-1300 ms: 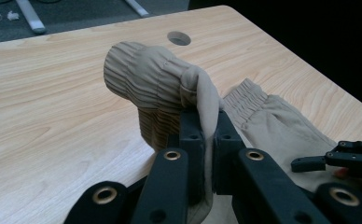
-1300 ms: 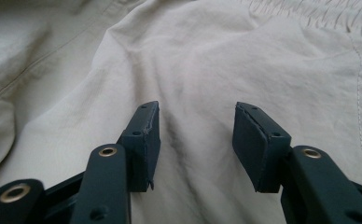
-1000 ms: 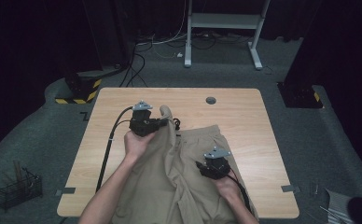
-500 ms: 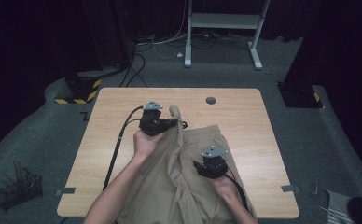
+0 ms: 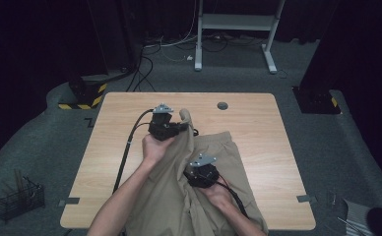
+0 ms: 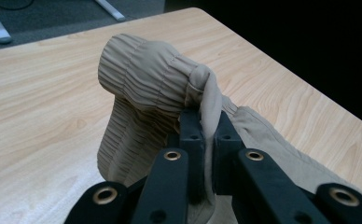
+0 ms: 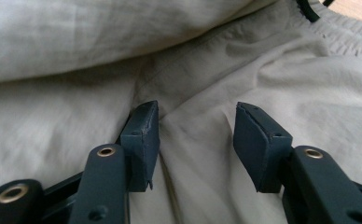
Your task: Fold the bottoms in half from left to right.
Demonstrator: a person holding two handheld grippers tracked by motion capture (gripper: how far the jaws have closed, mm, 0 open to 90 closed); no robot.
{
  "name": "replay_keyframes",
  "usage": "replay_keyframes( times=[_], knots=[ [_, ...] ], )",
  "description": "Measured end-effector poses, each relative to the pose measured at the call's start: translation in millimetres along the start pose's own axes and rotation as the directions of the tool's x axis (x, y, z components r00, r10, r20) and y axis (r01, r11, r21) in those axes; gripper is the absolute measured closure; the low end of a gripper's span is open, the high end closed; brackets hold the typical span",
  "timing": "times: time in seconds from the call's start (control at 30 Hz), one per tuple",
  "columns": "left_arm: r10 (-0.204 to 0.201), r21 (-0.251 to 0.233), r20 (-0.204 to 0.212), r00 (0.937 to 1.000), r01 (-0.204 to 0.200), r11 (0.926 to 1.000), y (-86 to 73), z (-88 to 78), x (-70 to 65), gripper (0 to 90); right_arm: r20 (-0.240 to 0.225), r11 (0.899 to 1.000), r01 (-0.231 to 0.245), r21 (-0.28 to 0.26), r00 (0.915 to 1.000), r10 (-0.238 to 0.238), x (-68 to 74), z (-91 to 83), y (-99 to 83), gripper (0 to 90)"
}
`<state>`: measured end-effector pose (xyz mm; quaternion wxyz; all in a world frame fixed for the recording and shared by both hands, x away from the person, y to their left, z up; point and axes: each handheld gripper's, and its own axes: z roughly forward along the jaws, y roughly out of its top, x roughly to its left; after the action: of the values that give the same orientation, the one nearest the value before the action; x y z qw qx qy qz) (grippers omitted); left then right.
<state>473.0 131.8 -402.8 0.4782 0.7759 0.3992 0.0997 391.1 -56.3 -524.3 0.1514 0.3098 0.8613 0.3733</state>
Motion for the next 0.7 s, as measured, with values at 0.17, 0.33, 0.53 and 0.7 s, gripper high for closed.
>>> replay_keyframes(
  times=[0.17, 0.33, 0.53, 0.7],
  knots=[
    [-0.017, -0.001, -0.012, 0.9998, 0.017, 0.9999, 5.4, 0.9, 7.8, 85.9, 0.009, 1.0, -0.017, 0.003, 0.9998, 0.017, 1.5, 7.9, 7.3, 51.1],
    [-0.017, 0.003, -0.003, 0.9998, 0.017, 0.9999, 4.9, 4.2, 6.2, 85.9, 0.019, 0.999, -0.044, 0.015, 0.9989, 0.044, 0.4, 9.7, 11.8, 46.9],
    [0.009, 0.015, 0.004, 0.9999, -0.009, 0.9998, 4.2, 13.2, -4.1, 85.8, 0.055, 0.992, -0.123, -0.027, 0.9908, 0.124, -22.0, -45.4, 10.3, 46.9],
    [0.023, 0.02, 0.016, 0.9996, -0.024, 0.9995, 3.2, 16.9, -10.2, 85.8, 0.104, 0.991, -0.132, -0.001, 0.9858, 0.132, -43.3, -61.8, -12.7, 46.4]
  ],
)
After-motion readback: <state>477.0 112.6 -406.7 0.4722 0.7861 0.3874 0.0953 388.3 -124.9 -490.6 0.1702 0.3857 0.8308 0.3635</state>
